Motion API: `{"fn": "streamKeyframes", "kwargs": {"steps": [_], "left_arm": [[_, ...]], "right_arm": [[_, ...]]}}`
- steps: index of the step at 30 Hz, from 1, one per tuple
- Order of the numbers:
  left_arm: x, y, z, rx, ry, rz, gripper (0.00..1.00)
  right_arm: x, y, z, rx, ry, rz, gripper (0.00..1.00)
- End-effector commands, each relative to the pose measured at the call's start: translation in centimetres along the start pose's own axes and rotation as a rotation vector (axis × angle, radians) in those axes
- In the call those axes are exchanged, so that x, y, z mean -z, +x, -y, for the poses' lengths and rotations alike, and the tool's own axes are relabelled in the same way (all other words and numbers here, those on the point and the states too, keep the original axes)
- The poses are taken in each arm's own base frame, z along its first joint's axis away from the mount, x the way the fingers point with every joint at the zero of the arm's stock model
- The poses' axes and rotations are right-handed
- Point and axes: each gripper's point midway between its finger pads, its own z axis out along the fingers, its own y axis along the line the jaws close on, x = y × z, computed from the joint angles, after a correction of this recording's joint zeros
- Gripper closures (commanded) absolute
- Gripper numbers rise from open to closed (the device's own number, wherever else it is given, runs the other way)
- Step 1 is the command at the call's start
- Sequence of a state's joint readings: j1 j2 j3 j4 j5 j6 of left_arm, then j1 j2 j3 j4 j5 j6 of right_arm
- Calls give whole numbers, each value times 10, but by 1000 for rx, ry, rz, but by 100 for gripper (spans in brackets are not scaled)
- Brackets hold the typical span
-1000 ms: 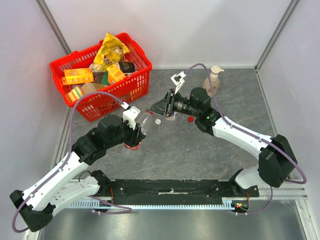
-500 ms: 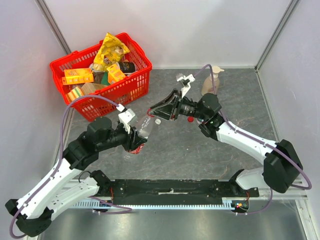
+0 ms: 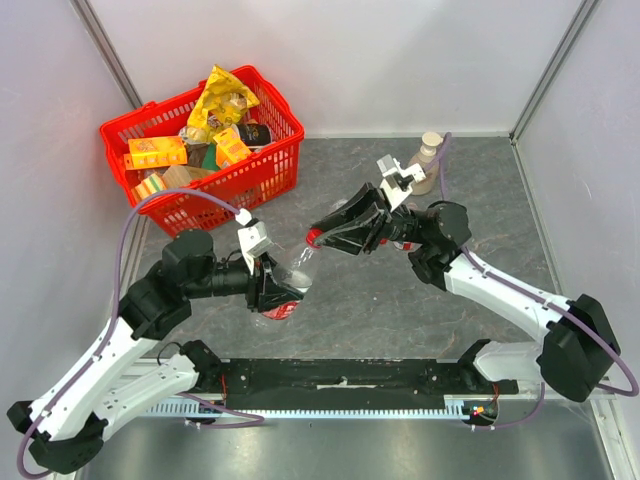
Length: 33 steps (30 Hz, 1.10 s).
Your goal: Unscrew the bottle caps
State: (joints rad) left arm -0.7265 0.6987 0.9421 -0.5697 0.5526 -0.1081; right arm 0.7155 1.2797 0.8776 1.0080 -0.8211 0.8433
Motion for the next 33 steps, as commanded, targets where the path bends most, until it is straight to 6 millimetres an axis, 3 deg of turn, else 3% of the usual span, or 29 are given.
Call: {"fn": "streamKeyframes", "kwargs": {"steps": [1,9,14,17,19,21,24,29,33], "left_arm": [[7,-31,50,-87,273,79,90],[7,-29,74,-61,457,30,91],[4,-27,73,-50,465,18,91],[1,-25,67,-50,430,18,91],[-1,-23,61,-42,395,10,90],[-4,-21,54,-34,355,2,91],[-7,-17,46,-14,306,-15,91],[-13,-8,20,1,162,-42,91],[-13,-4,-6,-8,8,-34,90]], "right_arm": [[2,-5,-28,81,-118,6,100],[6,-11,-42,131,-173,35,100],[6,-12,-43,131,-171,42,98],[6,-14,-42,121,-161,51,81],[6,-16,-42,117,-154,59,65],[5,-18,-40,110,-141,67,42],[6,-22,-35,100,-109,79,24],[8,-27,-33,102,-80,90,6],[8,-27,-27,106,-39,82,2]]}}
